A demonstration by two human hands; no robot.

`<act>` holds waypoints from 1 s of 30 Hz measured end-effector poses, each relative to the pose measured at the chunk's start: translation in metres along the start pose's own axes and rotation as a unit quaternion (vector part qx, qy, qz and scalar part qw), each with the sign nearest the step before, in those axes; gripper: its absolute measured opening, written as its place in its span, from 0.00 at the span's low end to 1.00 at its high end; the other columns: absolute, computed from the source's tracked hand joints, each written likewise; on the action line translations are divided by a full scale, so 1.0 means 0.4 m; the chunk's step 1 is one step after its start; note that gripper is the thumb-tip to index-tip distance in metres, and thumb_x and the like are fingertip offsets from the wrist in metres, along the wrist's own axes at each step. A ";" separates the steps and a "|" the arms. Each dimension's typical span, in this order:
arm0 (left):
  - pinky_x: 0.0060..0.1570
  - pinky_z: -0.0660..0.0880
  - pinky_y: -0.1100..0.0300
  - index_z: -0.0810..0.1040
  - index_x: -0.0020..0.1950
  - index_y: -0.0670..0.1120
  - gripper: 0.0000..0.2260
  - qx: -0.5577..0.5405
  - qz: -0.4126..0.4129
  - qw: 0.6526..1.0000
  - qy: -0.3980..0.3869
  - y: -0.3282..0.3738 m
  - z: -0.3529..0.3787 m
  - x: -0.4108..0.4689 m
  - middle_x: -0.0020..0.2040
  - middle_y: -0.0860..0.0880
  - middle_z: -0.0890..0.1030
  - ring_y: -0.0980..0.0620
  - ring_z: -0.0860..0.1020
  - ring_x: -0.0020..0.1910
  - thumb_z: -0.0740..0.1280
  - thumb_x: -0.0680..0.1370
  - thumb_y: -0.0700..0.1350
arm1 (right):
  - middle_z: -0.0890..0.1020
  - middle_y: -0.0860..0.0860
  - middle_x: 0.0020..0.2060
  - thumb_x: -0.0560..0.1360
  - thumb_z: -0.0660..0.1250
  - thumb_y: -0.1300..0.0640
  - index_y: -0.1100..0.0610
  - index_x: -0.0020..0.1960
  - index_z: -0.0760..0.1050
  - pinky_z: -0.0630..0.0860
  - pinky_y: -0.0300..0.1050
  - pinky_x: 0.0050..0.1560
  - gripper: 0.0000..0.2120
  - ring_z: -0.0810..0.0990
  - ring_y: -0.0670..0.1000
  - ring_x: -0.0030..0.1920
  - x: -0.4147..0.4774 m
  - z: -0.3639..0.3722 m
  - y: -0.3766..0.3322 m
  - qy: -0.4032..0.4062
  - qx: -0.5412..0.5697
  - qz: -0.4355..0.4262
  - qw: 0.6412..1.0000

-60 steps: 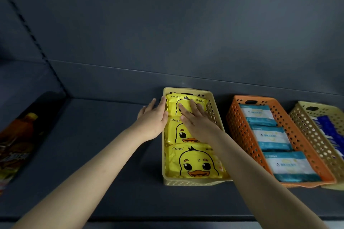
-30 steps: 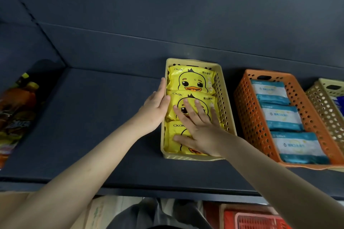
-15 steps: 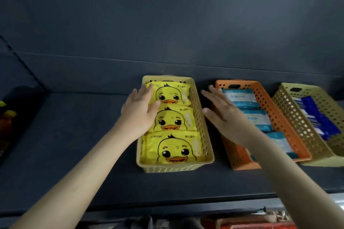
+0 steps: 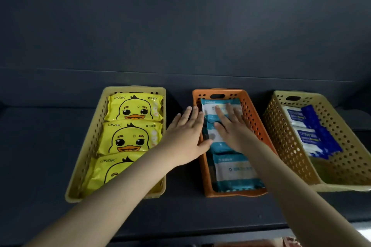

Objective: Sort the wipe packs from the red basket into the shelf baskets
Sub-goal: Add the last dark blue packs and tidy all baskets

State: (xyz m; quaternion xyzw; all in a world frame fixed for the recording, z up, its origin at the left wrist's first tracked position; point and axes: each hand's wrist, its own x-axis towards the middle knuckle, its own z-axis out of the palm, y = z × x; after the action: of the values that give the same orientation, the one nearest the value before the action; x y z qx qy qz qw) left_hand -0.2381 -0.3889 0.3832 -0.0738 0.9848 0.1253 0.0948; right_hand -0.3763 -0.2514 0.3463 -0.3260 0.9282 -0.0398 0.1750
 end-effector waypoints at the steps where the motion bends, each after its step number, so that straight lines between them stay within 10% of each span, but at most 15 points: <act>1: 0.76 0.41 0.50 0.40 0.79 0.45 0.35 0.007 -0.003 1.000 0.006 0.000 0.002 0.000 0.79 0.46 0.39 0.49 0.36 0.77 0.50 0.80 0.62 | 0.34 0.50 0.76 0.81 0.44 0.41 0.42 0.77 0.35 0.35 0.56 0.74 0.28 0.33 0.54 0.76 0.003 0.007 0.003 -0.003 0.001 0.003 1.000; 7: 0.76 0.40 0.51 0.39 0.79 0.46 0.34 0.021 -0.009 1.000 0.012 -0.003 0.006 -0.002 0.79 0.48 0.38 0.51 0.36 0.77 0.50 0.80 0.61 | 0.34 0.50 0.76 0.81 0.45 0.39 0.41 0.77 0.35 0.37 0.54 0.74 0.29 0.32 0.53 0.76 -0.016 -0.033 0.030 -0.022 0.011 -0.039 0.999; 11: 0.76 0.39 0.54 0.39 0.79 0.46 0.34 0.023 -0.013 0.999 0.027 -0.001 0.013 -0.003 0.79 0.49 0.38 0.52 0.36 0.77 0.49 0.80 0.62 | 0.49 0.50 0.78 0.80 0.57 0.42 0.47 0.78 0.54 0.55 0.52 0.75 0.29 0.50 0.52 0.78 -0.101 -0.043 0.053 0.064 0.040 -0.052 0.996; 30: 0.76 0.40 0.53 0.41 0.79 0.47 0.34 0.025 -0.017 0.998 0.050 -0.002 0.020 -0.007 0.79 0.49 0.40 0.52 0.38 0.77 0.49 0.80 0.62 | 0.64 0.48 0.75 0.74 0.70 0.47 0.46 0.73 0.66 0.52 0.39 0.71 0.29 0.60 0.47 0.75 -0.155 -0.038 0.053 0.090 0.157 -0.074 0.981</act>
State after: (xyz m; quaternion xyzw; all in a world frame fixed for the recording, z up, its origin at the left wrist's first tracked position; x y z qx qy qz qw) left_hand -0.2339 -0.3873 0.3762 -0.0942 0.9898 0.0949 0.0492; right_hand -0.3493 -0.1970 0.3749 -0.3574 0.8956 -0.2272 0.1363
